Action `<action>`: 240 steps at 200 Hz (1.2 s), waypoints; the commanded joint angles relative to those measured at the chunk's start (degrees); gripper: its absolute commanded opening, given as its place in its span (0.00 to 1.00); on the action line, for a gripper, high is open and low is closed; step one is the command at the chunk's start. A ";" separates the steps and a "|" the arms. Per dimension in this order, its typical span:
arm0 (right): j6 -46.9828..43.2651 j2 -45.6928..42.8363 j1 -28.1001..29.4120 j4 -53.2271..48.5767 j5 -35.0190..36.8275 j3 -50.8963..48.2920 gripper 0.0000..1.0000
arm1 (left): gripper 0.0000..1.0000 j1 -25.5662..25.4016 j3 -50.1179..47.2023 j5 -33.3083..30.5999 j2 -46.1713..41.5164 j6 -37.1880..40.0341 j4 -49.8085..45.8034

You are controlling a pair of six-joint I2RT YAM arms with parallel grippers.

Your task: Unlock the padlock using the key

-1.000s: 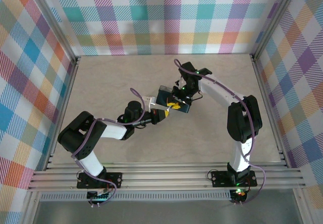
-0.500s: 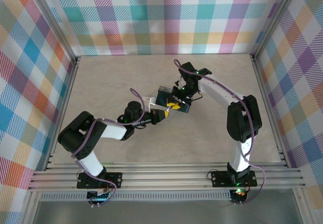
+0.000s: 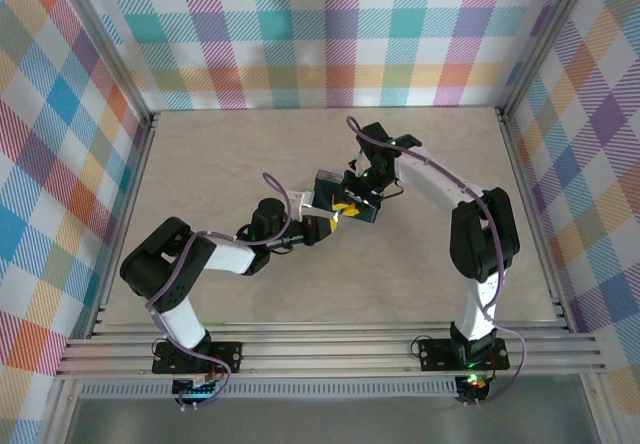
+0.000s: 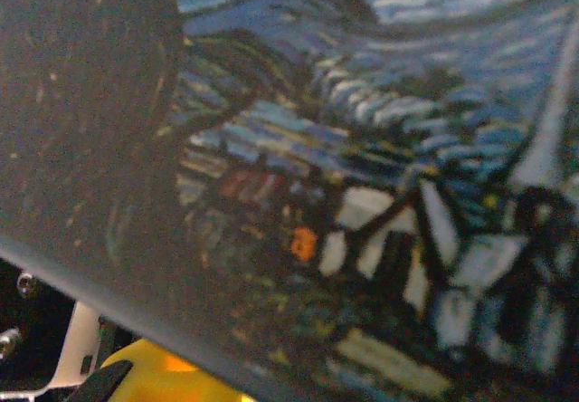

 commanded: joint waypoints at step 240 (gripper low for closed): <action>-5.50 -0.40 0.93 2.17 -11.59 -8.23 0.00 | 0.00 0.57 5.26 3.68 9.03 -16.68 28.04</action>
